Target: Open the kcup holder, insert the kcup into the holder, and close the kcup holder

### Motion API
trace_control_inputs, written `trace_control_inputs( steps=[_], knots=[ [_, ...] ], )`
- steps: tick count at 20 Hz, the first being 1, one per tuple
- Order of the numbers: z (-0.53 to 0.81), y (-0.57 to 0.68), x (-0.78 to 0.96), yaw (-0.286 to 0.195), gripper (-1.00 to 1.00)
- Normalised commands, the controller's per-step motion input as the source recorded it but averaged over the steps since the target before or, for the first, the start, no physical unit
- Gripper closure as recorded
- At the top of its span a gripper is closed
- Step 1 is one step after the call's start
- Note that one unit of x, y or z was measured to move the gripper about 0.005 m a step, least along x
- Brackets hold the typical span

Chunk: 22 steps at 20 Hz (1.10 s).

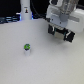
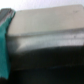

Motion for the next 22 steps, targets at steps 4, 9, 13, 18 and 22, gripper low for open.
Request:
trace_control_inputs(
  steps=[4,9,13,18,22],
  knots=[
    [0.13,-0.41,0.83,-0.063,1.00],
    [0.13,-0.43,0.78,-0.068,1.00],
    [0.10,-0.24,0.40,-0.046,-1.00],
    [0.05,-0.05,0.07,-0.030,-1.00],
    [0.40,-0.15,0.10,-0.084,-1.00]
  ],
)
